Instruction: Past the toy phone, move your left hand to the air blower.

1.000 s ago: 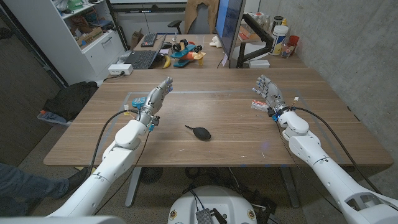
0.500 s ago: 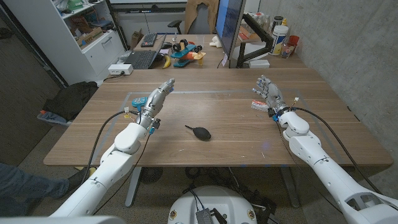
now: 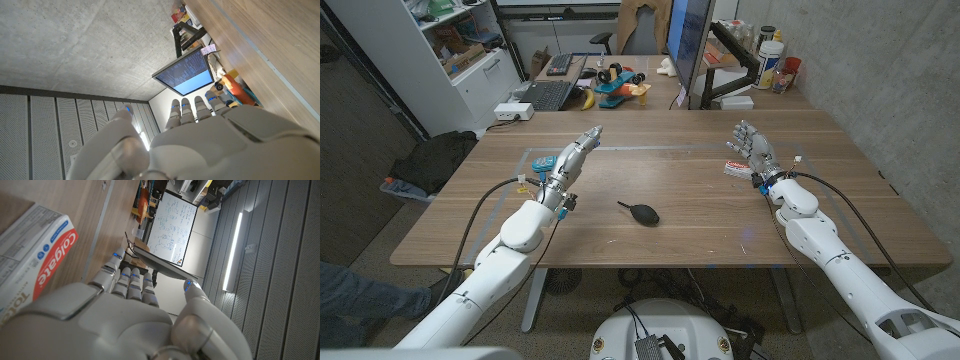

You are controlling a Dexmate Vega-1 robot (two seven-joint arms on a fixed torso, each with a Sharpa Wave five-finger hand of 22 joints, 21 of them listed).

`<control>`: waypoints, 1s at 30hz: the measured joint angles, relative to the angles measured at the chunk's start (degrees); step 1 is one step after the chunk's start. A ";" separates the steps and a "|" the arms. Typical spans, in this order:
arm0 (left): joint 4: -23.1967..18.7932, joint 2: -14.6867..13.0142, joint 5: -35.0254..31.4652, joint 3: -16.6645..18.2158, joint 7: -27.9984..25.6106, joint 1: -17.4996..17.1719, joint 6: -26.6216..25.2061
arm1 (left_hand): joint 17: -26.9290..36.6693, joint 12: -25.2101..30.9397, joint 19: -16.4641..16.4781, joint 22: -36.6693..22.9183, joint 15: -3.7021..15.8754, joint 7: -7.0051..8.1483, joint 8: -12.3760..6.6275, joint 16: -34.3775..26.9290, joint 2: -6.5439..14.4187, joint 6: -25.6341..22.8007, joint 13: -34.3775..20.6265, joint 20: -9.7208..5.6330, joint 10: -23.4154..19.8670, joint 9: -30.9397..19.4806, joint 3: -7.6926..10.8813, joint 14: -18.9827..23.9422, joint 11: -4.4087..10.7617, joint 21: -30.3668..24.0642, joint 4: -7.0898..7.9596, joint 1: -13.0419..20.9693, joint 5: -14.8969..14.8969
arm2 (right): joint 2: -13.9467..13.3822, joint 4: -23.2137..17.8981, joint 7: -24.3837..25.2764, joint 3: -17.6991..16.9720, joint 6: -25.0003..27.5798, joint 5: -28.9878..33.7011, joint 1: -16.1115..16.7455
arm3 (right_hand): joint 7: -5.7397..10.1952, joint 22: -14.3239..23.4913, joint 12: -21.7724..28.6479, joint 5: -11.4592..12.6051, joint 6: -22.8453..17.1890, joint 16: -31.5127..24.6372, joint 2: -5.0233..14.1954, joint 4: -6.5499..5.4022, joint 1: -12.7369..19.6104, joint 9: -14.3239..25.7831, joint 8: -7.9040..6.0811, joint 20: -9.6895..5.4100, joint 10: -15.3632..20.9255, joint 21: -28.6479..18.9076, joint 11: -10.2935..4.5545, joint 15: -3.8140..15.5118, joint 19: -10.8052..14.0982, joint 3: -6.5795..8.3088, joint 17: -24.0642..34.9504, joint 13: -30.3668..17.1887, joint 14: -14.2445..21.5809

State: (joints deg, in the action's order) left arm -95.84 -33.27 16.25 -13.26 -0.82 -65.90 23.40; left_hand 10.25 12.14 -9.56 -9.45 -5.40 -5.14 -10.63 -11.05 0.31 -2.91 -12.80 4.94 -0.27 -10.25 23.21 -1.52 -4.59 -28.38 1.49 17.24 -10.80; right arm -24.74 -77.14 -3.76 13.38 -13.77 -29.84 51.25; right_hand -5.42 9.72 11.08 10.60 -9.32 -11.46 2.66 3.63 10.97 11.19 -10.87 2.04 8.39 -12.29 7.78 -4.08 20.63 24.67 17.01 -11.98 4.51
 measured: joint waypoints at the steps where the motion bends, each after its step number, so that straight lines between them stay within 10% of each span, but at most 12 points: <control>1: -0.23 -0.22 -0.27 -0.07 -0.37 -0.11 0.31 | 0.00 0.00 0.00 0.00 0.00 -0.19 0.00 0.00 0.16 -0.19 0.03 0.00 0.00 0.00 0.00 0.00 0.00 0.00 0.00 0.16 0.00 | 0.00 0.00 0.01 -0.01 -0.04 0.00 0.03 | 0.00 0.00 0.00 0.00 0.00 0.00 0.00 0.00 0.00 0.00 0.00 0.00 0.00 0.00 0.00 0.00 0.00 0.00 -0.10 0.00 0.00; 30: -5.72 -5.53 -4.68 -1.93 -4.98 -2.54 2.68 | -0.13 0.00 0.54 -0.31 0.42 0.13 -0.62 0.00 1.94 -1.31 0.56 0.54 -0.31 0.00 1.67 0.42 0.31 1.34 -2.62 3.45 0.00 | 0.71 1.68 -0.43 -0.10 -1.24 -0.32 -0.23 | 0.00 0.00 0.00 0.00 0.00 0.00 0.39 -0.01 -0.39 0.01 0.00 0.31 0.00 0.21 0.00 0.00 0.31 -0.48 -0.53 0.27 0.00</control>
State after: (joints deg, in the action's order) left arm -101.57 -38.80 11.56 -15.20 -5.80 -68.44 26.08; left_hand 10.12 12.14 -9.01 -9.76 -4.98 -5.01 -11.25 -11.05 2.26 -4.22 -12.24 5.48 -0.58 -10.25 24.89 -1.10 -4.29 -27.04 -1.13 20.68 -10.80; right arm -24.03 -75.46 -4.19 13.28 -15.01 -30.16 51.01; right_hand -5.42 9.72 11.08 10.60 -9.32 -11.46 3.05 3.62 10.58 11.19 -10.87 2.35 8.39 -12.07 7.78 -4.07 20.94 24.19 16.48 -11.71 4.51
